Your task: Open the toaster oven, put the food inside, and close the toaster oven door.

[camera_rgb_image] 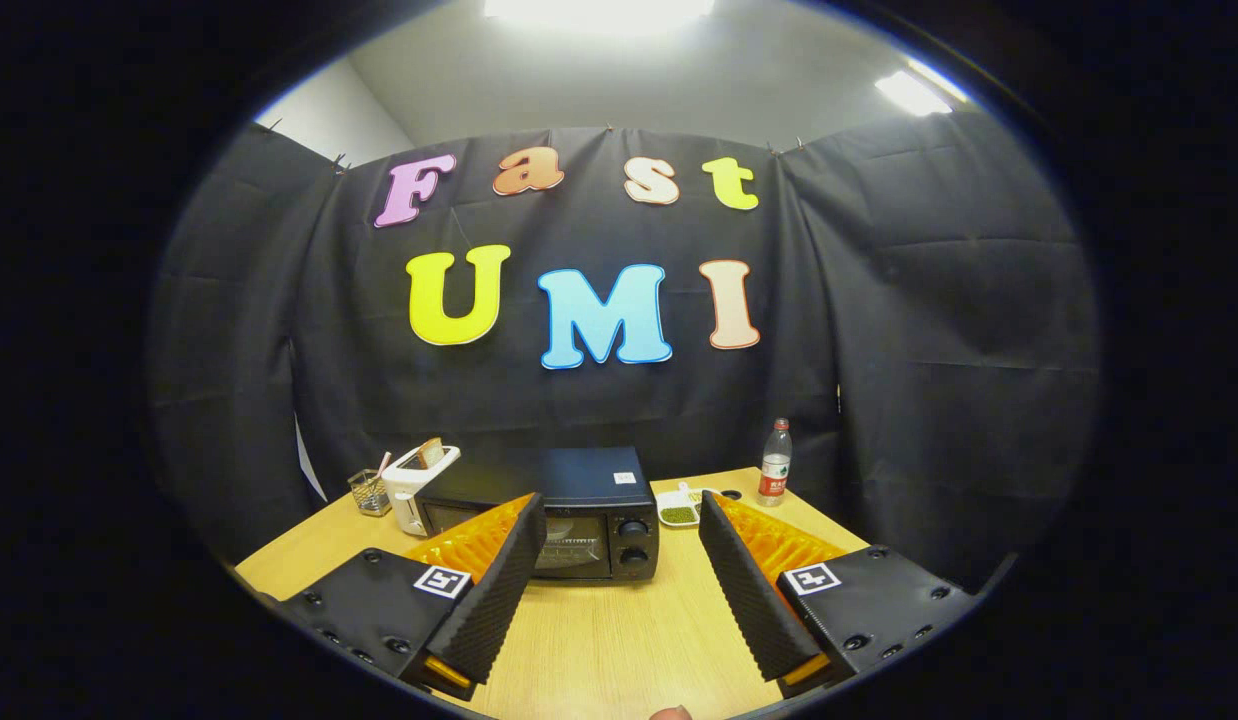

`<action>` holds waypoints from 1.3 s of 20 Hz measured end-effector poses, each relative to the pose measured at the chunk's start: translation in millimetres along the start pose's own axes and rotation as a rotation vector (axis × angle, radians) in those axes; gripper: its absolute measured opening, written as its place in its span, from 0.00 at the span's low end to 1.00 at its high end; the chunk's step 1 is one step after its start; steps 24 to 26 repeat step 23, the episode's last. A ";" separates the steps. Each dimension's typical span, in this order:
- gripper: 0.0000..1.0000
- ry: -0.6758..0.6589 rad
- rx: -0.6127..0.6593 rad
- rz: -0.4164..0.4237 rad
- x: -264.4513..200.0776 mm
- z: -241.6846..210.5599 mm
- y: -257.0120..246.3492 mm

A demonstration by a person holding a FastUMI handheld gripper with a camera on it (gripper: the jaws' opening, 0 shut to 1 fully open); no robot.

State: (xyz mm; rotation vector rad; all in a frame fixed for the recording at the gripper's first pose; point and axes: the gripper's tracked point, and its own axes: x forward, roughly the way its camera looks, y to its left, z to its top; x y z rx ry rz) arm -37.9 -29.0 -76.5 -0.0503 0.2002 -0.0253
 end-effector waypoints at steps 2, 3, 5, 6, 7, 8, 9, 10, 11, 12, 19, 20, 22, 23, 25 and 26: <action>0.98 -0.015 0.008 0.006 -5.9 3.1 -3.3; 0.98 -0.024 0.014 0.006 -7.8 5.7 -4.5; 0.98 -0.039 0.020 0.002 -10.6 8.9 -7.7; 0.98 -0.043 0.022 0.003 -11.9 9.8 -7.0; 0.98 -0.047 0.022 0.009 -12.7 11.5 -4.9; 0.98 -0.051 0.017 0.012 -13.4 13.0 -3.9; 0.98 -0.053 0.012 0.019 -12.5 12.8 -1.9; 0.98 -0.055 0.004 0.021 -14.0 13.3 0.5; 0.98 -0.058 -0.005 0.023 -13.3 14.7 0.6; 0.98 -0.060 -0.013 0.026 -13.8 15.1 2.2; 0.98 -0.057 -0.004 0.041 -9.5 16.6 10.0; 0.98 -0.054 -0.003 0.044 -9.5 16.3 11.2; 0.98 -0.065 0.001 0.044 -9.9 20.4 12.3; 0.98 -0.071 0.000 0.044 -9.3 21.8 12.3; 0.98 -0.071 0.000 0.044 -9.3 21.8 12.3; 0.98 -0.071 0.000 0.044 -9.3 21.8 12.3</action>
